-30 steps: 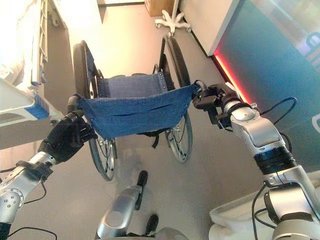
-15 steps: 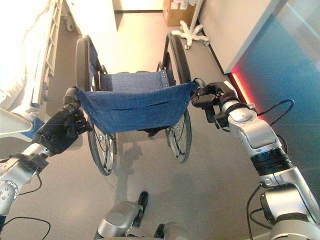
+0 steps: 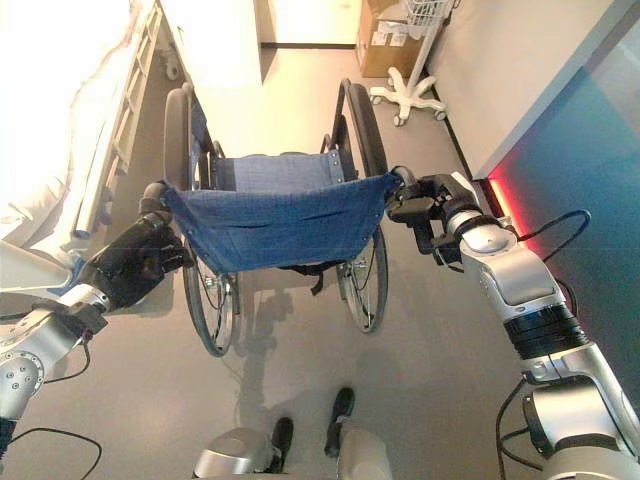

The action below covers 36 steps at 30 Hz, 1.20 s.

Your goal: Push the wheelchair next to the bed

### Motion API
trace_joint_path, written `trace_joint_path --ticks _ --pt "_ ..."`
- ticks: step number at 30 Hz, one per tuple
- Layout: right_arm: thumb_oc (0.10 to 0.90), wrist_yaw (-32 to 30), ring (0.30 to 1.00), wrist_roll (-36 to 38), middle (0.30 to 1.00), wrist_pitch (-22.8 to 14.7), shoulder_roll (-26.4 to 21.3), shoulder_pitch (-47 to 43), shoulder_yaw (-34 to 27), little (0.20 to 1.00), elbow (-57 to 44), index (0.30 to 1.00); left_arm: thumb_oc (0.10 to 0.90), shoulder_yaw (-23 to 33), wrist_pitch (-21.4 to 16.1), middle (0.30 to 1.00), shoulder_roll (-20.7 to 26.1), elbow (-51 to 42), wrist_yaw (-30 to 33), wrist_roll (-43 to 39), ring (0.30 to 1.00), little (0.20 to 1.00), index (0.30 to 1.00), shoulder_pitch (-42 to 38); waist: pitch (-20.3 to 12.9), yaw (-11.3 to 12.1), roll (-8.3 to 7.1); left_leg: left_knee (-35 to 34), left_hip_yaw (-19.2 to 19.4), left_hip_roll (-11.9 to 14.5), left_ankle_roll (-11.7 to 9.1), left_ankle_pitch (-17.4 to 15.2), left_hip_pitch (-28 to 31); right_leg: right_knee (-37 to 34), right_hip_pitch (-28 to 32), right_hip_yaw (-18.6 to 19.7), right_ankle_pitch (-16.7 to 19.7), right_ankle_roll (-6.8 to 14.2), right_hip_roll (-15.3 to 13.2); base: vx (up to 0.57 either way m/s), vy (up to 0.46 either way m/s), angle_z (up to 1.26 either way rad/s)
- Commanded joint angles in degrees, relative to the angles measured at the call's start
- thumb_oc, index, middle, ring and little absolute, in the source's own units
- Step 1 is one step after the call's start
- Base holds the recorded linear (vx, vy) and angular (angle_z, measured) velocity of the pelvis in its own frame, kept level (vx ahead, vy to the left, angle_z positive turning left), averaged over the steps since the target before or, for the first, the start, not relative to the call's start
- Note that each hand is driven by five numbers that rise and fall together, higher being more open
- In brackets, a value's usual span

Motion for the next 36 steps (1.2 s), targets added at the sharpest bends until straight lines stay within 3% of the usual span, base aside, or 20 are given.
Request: trace_joint_path --ticks 1,3,4,5,6,7,9,10,12,13,15,16,19,21,23,26,29,31,34,36 --pt "0.400 5.06 0.300 -1.98 0.300 -8.66 -4.01 -4.74 0.59 0.300 -7.65 0.300 0.400 2.33 -13.40 0.300 0.32 -4.34 -2.91 -1.52 0.300 0.300 0.300 -12.80 -11.36 -3.80 -0.39 11.79 -3.80 1.61 -6.69 -3.23 -4.66 -6.18 5.58 -0.83 4.19 4.54 0.08 0.38 -0.141 0.53" --pt "0.400 5.28 0.300 -1.74 0.300 -8.73 -4.36 -4.95 1.09 0.300 -7.28 0.300 0.400 2.32 -13.35 0.300 0.24 -4.45 -2.95 -1.47 0.300 0.300 0.300 -12.58 -12.00 -4.21 -0.20 14.31 -3.69 2.74 -8.09 -0.48 -4.23 -4.78 5.80 -1.46 3.26 3.50 0.95 0.34 -0.108 0.29" --pt "0.400 5.76 0.300 -1.72 0.300 -8.90 -4.58 -5.03 1.65 0.300 -6.90 0.300 0.400 2.19 -13.60 0.300 0.23 -4.43 -2.39 -2.09 0.300 0.300 0.300 -12.32 -12.56 -4.67 0.16 18.36 -3.32 4.06 -9.98 3.86 -4.13 -4.06 6.44 -2.33 2.09 2.01 1.90 0.26 -0.083 0.02" --pt "0.400 5.82 0.300 -1.74 0.300 -8.99 -4.60 -5.07 1.74 0.300 -6.81 0.300 0.400 2.19 -13.64 0.300 0.21 -4.44 -2.30 -2.15 0.300 0.300 0.300 -12.28 -12.60 -4.75 0.23 18.90 -3.34 4.23 -10.21 4.22 -4.19 -3.98 6.53 -2.47 1.95 1.81 2.03 0.32 -0.137 0.09" --pt "0.400 6.16 0.300 -2.15 0.300 -9.25 -4.63 -5.26 2.79 0.300 -6.53 0.300 0.400 2.41 -13.45 0.300 -0.28 -4.43 -1.63 -1.96 0.300 0.300 0.300 -12.27 -12.79 -4.70 0.02 29.81 -2.67 4.31 -12.69 11.20 -6.01 -4.28 8.49 -3.60 1.00 -0.12 2.71 0.33 -0.166 0.15" --pt "0.400 6.29 0.300 -2.00 0.300 -9.51 -5.25 -5.29 3.42 0.300 -6.72 0.300 0.400 2.51 -13.41 0.300 -0.55 -4.84 -1.15 -1.70 0.300 0.300 0.300 -12.03 -12.68 -4.50 -0.31 39.34 -2.20 3.40 -14.06 14.57 -10.08 -4.77 10.17 -4.92 0.02 -1.60 2.92 0.33 -0.168 0.03" --pt "0.400 6.33 0.300 -1.89 0.300 -9.59 -5.38 -5.31 3.50 0.300 -6.68 0.300 0.400 2.55 -13.38 0.300 -0.61 -4.94 -1.04 -1.70 0.300 0.300 0.300 -11.97 -12.68 -4.53 -0.36 41.18 -1.97 3.36 -14.24 14.74 -10.76 -4.77 10.37 -5.22 -0.12 -1.84 2.90 0.18 -0.080 -0.12" --pt "0.400 6.62 0.300 -0.45 0.300 -10.04 -6.50 -6.13 4.32 0.300 -6.13 0.300 0.400 3.01 -13.29 0.300 -1.03 -4.39 -1.37 -1.83 0.300 0.300 0.300 -11.82 -12.18 -4.16 -0.65 47.29 -0.46 3.95 -14.45 14.82 -16.08 -4.39 12.41 -6.93 -1.22 -3.11 2.88 0.33 -0.083 -0.20" --pt "0.400 6.94 0.300 -0.36 0.300 -9.93 -6.65 -6.99 5.14 0.300 -5.89 0.300 0.400 3.34 -13.42 0.300 -0.94 -2.65 -2.42 -2.14 0.300 0.300 0.300 -12.31 -11.45 -3.71 -0.57 44.45 0.04 4.46 -12.96 12.19 -19.53 -3.95 13.90 -6.97 -1.98 -3.18 3.26 0.37 -0.035 -0.09" --pt "0.400 7.06 0.300 -0.48 0.300 -9.09 -6.63 -7.83 5.80 0.300 -6.37 0.300 0.400 3.74 -13.54 0.300 0.14 -1.74 -2.91 -3.09 0.300 0.300 0.300 -12.27 -11.08 -3.24 -0.40 39.42 0.04 4.14 -11.87 10.55 -20.06 -3.89 14.84 -6.02 -2.44 -2.89 3.80 0.32 0.066 0.24" --pt "0.400 6.92 0.300 -0.67 0.300 -8.49 -6.35 -8.69 6.62 0.300 -6.53 0.300 0.400 4.17 -13.80 0.300 1.25 -0.92 -3.42 -3.70 0.300 0.300 0.300 -12.05 -10.70 -2.81 0.03 29.50 0.62 4.78 -11.22 10.91 -19.05 -3.87 16.61 -4.30 -3.79 -2.71 5.21 0.33 0.081 0.25" --pt "0.400 6.63 0.300 -0.41 0.300 -8.37 -6.44 -8.73 6.63 0.300 -6.45 0.300 0.400 4.25 -13.91 0.300 1.59 -0.80 -3.77 -4.09 0.300 0.300 0.300 -11.78 -10.69 -2.72 0.23 25.87 0.95 5.38 -11.13 11.41 -19.12 -3.98 17.25 -3.86 -4.40 -2.77 5.85 0.38 0.101 0.03" --pt "0.400 5.67 0.300 -1.77 0.300 -8.35 -4.69 -6.65 5.60 0.300 -5.19 0.300 0.400 2.53 -14.85 0.300 -0.08 -1.00 -5.05 -2.65 0.300 0.300 0.300 -10.94 -10.80 -1.88 1.76 2.83 2.23 8.43 -12.31 16.98 -18.44 -3.76 21.28 -3.88 -8.03 -2.65 7.97 0.51 0.163 -0.09" --pt "0.400 6.01 0.300 -2.65 0.300 -8.21 -4.75 -4.65 4.72 0.300 -5.81 0.300 0.400 2.10 -15.23 0.300 -1.15 -2.06 -5.18 -1.82 0.300 0.300 0.300 -9.74 -11.06 -1.72 2.26 -2.91 3.12 10.08 -12.93 20.03 -19.18 -3.72 23.65 -3.79 -9.55 -2.60 8.51 0.47 0.164 -0.21" --pt "0.400 6.63 0.300 -2.65 0.300 -8.80 -5.68 -1.86 3.35 0.300 -6.83 0.300 0.400 3.28 -14.92 0.300 -1.24 -2.91 -5.33 -2.31 0.300 0.300 0.300 -8.24 -11.52 -1.26 2.26 -6.59 3.00 10.59 -12.99 20.83 -19.58 -2.69 25.89 -3.23 -11.79 -2.27 8.27 0.56 0.214 -0.22" --pt "0.400 7.67 0.300 -3.12 0.300 -10.24 -5.07 -0.53 2.29 0.300 -6.41 0.300 0.400 4.47 -13.48 0.300 -0.66 -2.43 -4.62 -3.25 0.300 0.300 0.300 -9.10 -12.33 -1.45 1.92 -2.59 5.01 9.95 -11.85 17.27 -18.84 0.22 26.67 -3.78 -14.23 -1.42 7.16 0.45 0.183 -0.15" --pt "0.400 7.21 0.300 -2.81 0.300 -10.65 -5.20 0.91 1.53 0.300 -7.21 0.300 0.400 4.42 -11.95 0.300 0.53 -1.39 -4.60 -3.76 0.300 0.300 0.300 -10.03 -12.90 -0.60 1.22 1.39 3.68 6.95 -9.84 13.81 -19.50 5.88 26.76 -3.66 -14.43 -0.15 6.12 0.41 0.179 -0.02" --pt "0.400 6.58 0.300 -1.90 0.300 -10.98 -5.43 0.80 1.53 0.300 -6.59 0.300 0.400 4.06 -11.21 0.300 1.35 0.07 -5.39 -3.64 0.300 0.300 0.300 -11.23 -13.31 -0.29 0.59 1.98 3.96 5.23 -8.37 12.75 -18.82 12.38 25.74 -4.31 -10.95 1.66 5.71 0.40 0.215 -0.04" --pt "0.400 6.41 0.300 -0.48 0.300 -12.57 -5.69 -0.33 2.48 0.300 -5.18 0.300 0.400 2.86 -11.43 0.300 4.20 3.22 -5.06 -4.92 0.300 0.300 0.300 -14.96 -13.73 -0.51 0.22 1.51 3.74 2.61 -5.70 11.27 -16.17 29.60 19.36 -2.81 -1.28 6.42 6.11 0.35 0.222 -0.08" --pt "0.400 6.61 0.300 -0.62 0.300 -13.52 -5.22 -0.50 2.84 0.300 -4.64 0.300 0.400 2.47 -11.66 0.300 4.99 4.11 -4.60 -5.60 0.300 0.300 0.300 -16.23 -13.54 -0.90 0.29 2.24 2.94 1.65 -5.16 10.17 -15.30 30.16 16.50 -1.84 -0.68 6.44 6.06 0.28 0.104 -0.04"
